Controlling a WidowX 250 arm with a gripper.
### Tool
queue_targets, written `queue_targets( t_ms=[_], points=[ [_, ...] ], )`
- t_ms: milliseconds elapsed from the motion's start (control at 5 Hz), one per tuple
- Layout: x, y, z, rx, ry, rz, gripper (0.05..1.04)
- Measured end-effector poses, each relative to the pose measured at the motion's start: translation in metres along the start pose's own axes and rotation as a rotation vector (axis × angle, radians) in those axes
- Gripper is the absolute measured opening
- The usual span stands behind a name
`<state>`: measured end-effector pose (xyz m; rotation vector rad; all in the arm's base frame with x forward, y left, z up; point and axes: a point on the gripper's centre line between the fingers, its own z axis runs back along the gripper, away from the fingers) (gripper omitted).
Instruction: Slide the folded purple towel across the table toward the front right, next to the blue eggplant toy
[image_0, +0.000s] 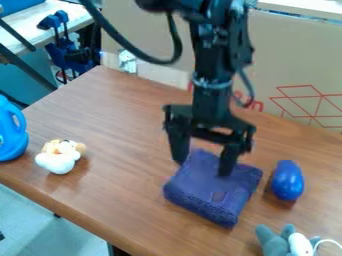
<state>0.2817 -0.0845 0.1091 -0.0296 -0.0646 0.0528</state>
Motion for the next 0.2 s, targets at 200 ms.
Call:
queue_targets(
  t_ms=[200],
  points=[
    [-0.0041,-0.0086,0.0186,-0.038,-0.059,-0.111,1.007]
  ],
)
